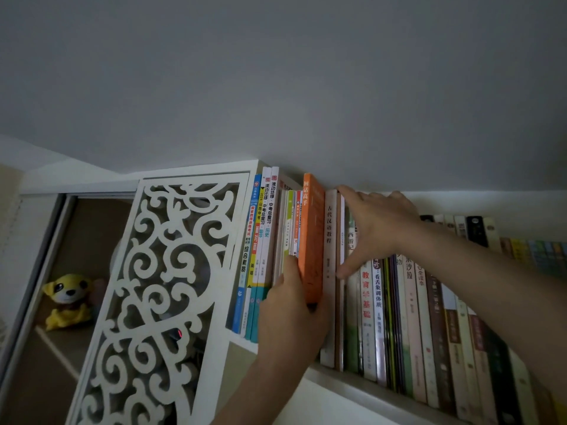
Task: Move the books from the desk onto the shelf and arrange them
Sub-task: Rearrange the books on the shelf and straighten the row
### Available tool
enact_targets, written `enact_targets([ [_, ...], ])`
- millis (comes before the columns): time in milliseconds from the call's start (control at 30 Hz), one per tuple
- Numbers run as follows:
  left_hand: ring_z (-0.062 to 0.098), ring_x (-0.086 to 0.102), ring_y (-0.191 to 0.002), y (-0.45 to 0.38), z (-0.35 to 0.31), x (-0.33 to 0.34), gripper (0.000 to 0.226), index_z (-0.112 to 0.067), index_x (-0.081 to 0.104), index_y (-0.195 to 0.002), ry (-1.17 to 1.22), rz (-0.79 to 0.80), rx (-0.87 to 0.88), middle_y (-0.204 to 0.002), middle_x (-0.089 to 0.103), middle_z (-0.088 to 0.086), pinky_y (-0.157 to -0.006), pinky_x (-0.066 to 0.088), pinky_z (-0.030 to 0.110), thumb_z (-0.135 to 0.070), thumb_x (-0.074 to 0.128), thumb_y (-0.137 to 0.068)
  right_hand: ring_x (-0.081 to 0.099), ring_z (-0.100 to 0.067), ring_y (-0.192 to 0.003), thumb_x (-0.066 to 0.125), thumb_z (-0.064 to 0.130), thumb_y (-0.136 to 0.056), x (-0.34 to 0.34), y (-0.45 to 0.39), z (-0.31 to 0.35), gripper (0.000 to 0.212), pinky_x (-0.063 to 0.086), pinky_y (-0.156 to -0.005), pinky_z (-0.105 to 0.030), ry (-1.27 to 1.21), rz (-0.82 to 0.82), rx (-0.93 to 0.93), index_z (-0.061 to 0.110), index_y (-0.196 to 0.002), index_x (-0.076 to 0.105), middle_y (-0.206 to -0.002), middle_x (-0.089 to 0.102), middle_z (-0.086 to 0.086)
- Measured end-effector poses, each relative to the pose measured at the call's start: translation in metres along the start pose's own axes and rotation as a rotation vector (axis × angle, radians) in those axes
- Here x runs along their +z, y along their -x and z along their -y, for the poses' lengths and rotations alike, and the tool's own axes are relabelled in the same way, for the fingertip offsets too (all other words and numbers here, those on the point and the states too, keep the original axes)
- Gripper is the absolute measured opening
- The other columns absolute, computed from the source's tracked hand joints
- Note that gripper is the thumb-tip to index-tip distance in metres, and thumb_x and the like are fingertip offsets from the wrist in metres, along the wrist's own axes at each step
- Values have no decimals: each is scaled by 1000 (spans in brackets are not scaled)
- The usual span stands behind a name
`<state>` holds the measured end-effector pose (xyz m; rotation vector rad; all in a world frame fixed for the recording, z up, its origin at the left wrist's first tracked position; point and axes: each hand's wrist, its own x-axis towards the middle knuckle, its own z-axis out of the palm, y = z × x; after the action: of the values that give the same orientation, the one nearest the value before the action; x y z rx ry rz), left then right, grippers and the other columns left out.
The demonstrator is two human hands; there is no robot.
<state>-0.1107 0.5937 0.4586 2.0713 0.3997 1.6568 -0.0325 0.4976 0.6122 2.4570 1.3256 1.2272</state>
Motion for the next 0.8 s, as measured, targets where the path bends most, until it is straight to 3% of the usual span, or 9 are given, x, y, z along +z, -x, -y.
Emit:
enact_targets([
  [133, 12, 65, -97, 9, -2, -5, 41, -24, 32, -135, -6, -11, -40, -119, 62, -5, -84, 58, 28, -25, 51, -99, 38, -23, -138, 76, 83, -34, 2, 1, 3, 154, 29, -110, -44, 3, -30, 14, 24, -153, -2, -156, 35, 0],
  [200, 10, 64, -97, 15, -3, -10, 39, -27, 31, -133, 26, -10, -46, -119, 62, -8, -83, 57, 22, -25, 50, -99, 40, -23, -137, 76, 83, -33, 2, 1, 5, 153, 30, -109, -43, 2, -40, 13, 24, -153, 0, -155, 36, 0],
  [300, 0, 57, -80, 31, 0, -29, 34, -37, 27, -120, 42, -48, 2, -105, 57, -18, -64, 49, 8, -28, 52, -98, 41, -23, -137, 77, 83, -32, 1, 1, 6, 154, 32, -108, -43, 0, -48, 11, 24, -153, 2, -154, 38, 0],
  [467, -3, 66, -74, 40, 13, -61, 39, -35, 38, -116, 89, -110, 18, -88, 64, -26, -64, 60, 26, -24, 64, -89, 41, -24, -136, 80, 80, -30, 1, -2, 4, 152, 30, -108, -46, -33, -50, 0, 25, -151, 6, -153, 39, 0],
  [667, -23, 58, -83, 55, 15, -92, 40, -36, 43, -107, 195, -125, 22, -88, 55, -51, -56, 47, 2, -17, 70, -84, 45, -24, -132, 79, 80, -31, 5, -3, 2, 146, 33, -106, -45, -21, -66, -7, 26, -149, 12, -148, 45, 0],
  [800, -13, 63, -89, 61, 30, -116, 39, -39, 47, -102, 257, -171, -26, -97, 62, -39, -61, 55, 16, -19, 72, -79, 43, -26, -133, 84, 73, -35, -1, -5, 6, 142, 31, -107, -49, -57, -34, -20, 26, -148, 13, -148, 44, 0],
])
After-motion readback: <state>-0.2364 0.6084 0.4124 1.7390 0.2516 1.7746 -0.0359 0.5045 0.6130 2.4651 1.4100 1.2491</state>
